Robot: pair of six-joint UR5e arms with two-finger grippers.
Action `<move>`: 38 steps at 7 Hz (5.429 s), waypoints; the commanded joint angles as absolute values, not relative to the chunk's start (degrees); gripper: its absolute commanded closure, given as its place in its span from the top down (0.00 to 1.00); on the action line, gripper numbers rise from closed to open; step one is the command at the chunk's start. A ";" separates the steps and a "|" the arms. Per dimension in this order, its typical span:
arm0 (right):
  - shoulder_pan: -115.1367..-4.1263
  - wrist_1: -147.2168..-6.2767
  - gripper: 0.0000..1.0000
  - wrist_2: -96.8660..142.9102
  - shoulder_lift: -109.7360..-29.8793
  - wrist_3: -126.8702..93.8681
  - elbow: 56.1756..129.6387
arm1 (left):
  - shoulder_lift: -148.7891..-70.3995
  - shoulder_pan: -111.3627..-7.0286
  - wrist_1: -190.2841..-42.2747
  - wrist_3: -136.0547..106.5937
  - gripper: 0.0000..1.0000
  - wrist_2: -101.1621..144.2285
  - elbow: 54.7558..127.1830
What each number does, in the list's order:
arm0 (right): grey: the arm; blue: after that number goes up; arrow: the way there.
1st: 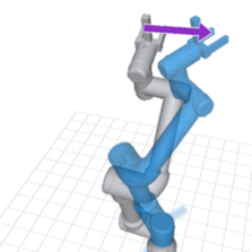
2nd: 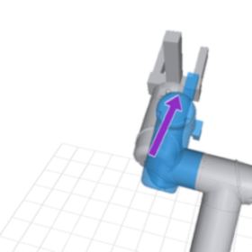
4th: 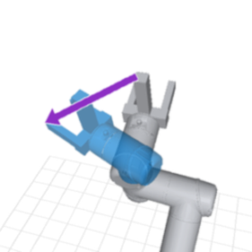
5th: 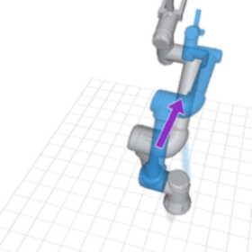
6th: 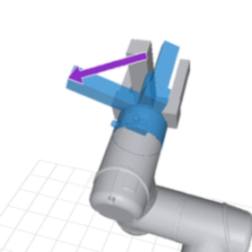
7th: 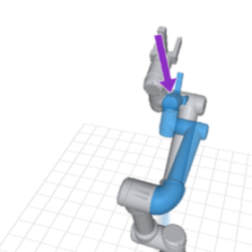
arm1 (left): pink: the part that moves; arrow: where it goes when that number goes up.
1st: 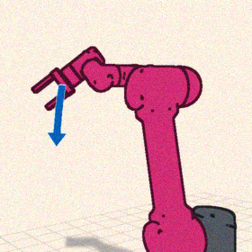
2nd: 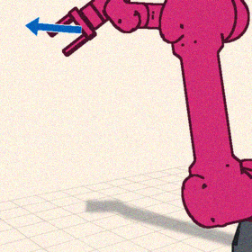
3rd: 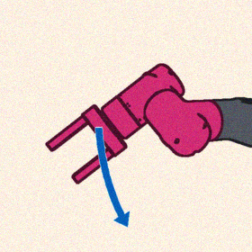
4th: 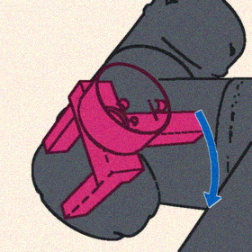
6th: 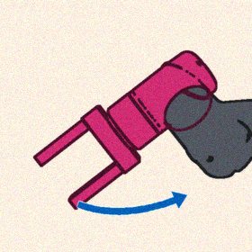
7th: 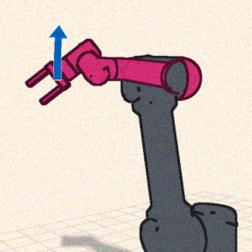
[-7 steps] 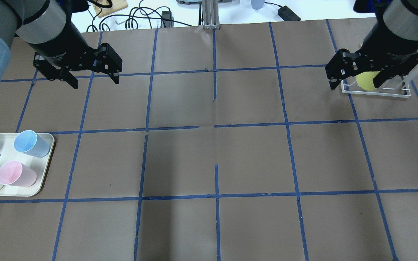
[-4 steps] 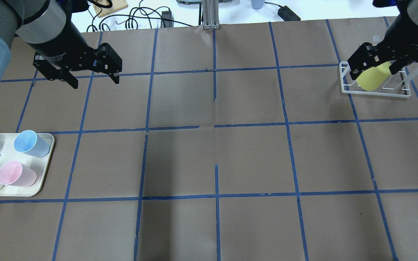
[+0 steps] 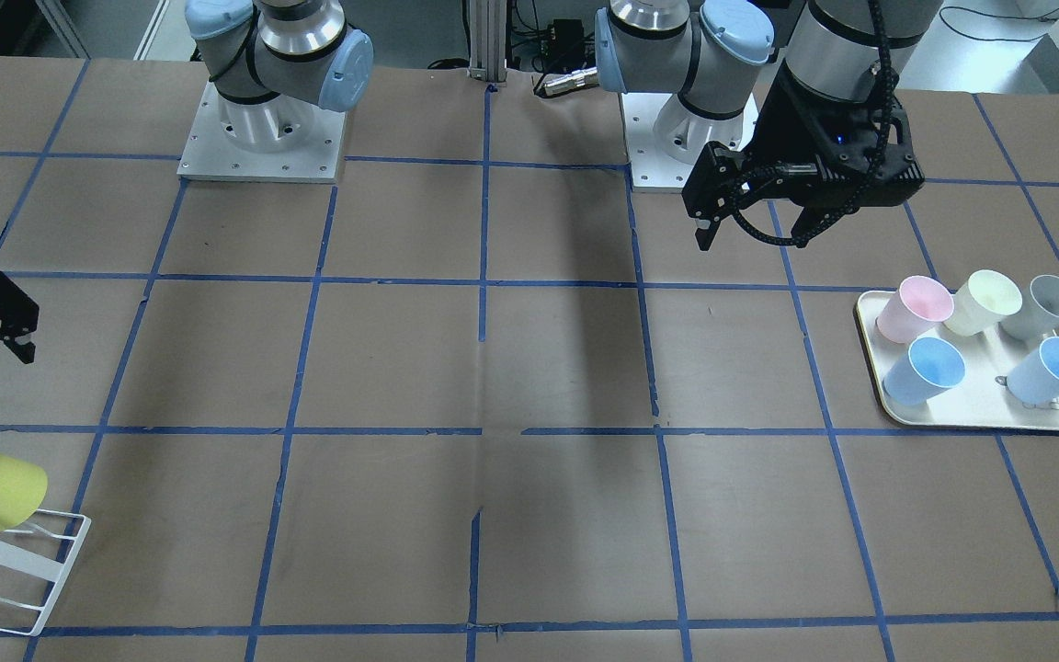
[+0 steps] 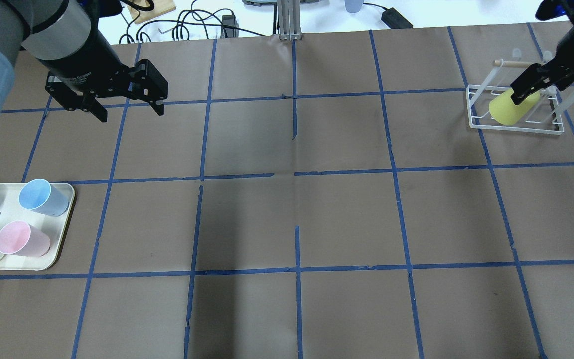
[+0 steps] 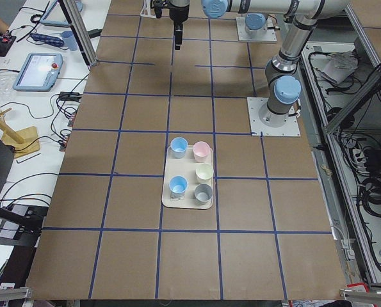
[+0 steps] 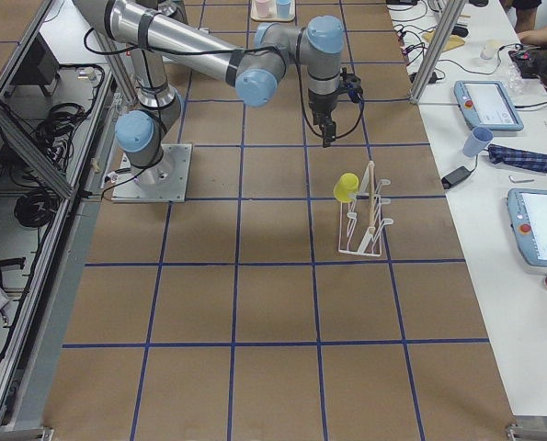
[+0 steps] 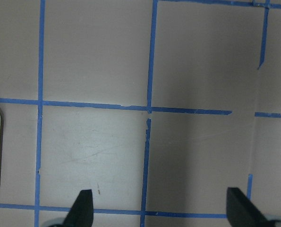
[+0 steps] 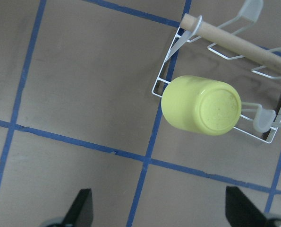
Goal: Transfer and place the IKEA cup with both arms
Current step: 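Lower the right gripper around the yellow cup and close on it, then lift the yellow cup out of the rack with the right gripper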
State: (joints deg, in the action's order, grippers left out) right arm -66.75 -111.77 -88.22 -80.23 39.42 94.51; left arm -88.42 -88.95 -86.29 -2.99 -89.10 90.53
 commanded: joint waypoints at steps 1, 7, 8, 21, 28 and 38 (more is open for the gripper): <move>-65.83 -118.27 1.00 -88.24 -74.82 43.31 94.39 | -88.42 -88.95 -86.31 -2.99 1.00 -89.12 90.53; -65.04 -125.42 1.00 -86.22 -70.14 43.68 94.39 | -88.42 -88.95 -86.31 -2.99 1.00 -89.12 90.53; -65.04 -126.29 1.00 -86.22 -69.18 43.68 94.39 | -88.42 -88.95 -86.22 -2.99 1.00 -89.03 90.53; -65.04 -126.30 0.68 -86.48 -67.68 43.42 94.48 | -88.42 -88.95 -86.31 -2.99 1.00 -89.03 90.53; -65.04 -118.25 0.11 -88.32 -69.35 43.50 91.34 | -88.33 -88.95 -86.31 -2.90 1.00 -89.03 90.53; -66.00 -84.35 0.00 -89.59 -75.57 43.95 74.81 | -88.42 -88.16 -86.48 -2.11 1.00 -86.66 90.62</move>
